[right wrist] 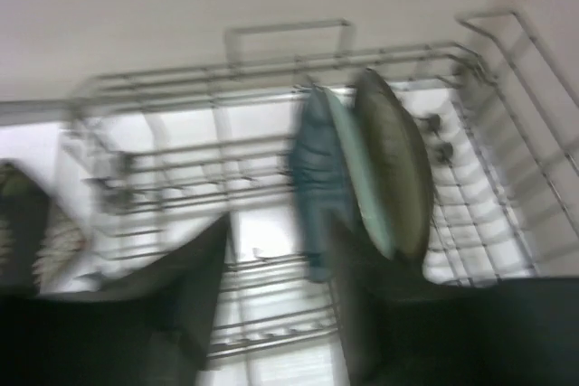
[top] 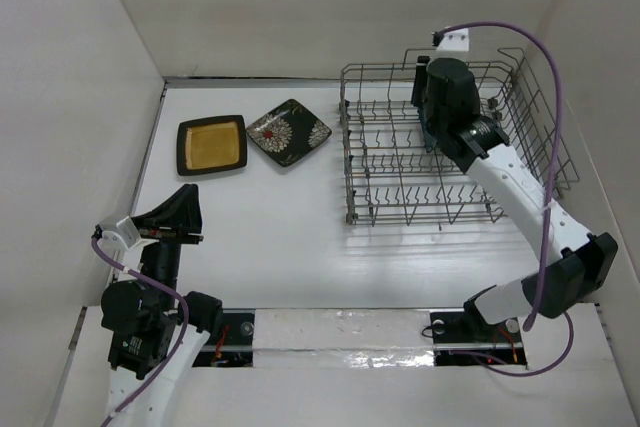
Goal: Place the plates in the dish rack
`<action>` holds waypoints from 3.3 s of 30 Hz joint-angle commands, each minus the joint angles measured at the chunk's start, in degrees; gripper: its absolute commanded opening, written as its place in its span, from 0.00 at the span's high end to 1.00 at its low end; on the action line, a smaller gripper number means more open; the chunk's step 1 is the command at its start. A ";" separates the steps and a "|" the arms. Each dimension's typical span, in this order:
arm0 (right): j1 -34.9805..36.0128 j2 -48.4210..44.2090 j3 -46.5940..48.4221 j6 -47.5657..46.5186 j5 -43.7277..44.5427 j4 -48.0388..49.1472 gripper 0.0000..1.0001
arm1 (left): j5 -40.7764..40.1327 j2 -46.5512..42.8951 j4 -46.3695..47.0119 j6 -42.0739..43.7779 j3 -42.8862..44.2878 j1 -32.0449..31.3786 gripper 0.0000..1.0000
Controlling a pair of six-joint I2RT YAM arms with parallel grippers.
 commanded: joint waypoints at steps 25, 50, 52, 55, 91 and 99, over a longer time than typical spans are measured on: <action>27.46 54.21 36.46 33.49 -20.90 12.44 0.70 | 0.27 -5.65 2.84 -0.26 0.45 0.20 1.00; 23.07 74.78 52.45 52.48 -29.16 13.59 0.61 | -0.17 -6.79 2.84 -0.26 0.45 0.20 0.98; 23.07 76.09 53.43 53.44 -30.39 14.02 0.63 | -0.17 -6.62 2.84 -0.17 0.54 0.20 0.98; 23.07 76.36 52.55 53.62 -31.62 14.73 0.72 | -0.17 -6.53 2.84 -0.17 0.54 0.20 0.98; 31.33 52.80 1.57 53.27 -41.99 45.93 0.44 | 0.44 -5.48 2.66 -0.61 0.45 0.20 0.96; 31.33 58.16 5.87 55.29 -45.42 46.81 0.50 | 0.36 -5.57 2.66 -0.43 0.45 0.20 0.95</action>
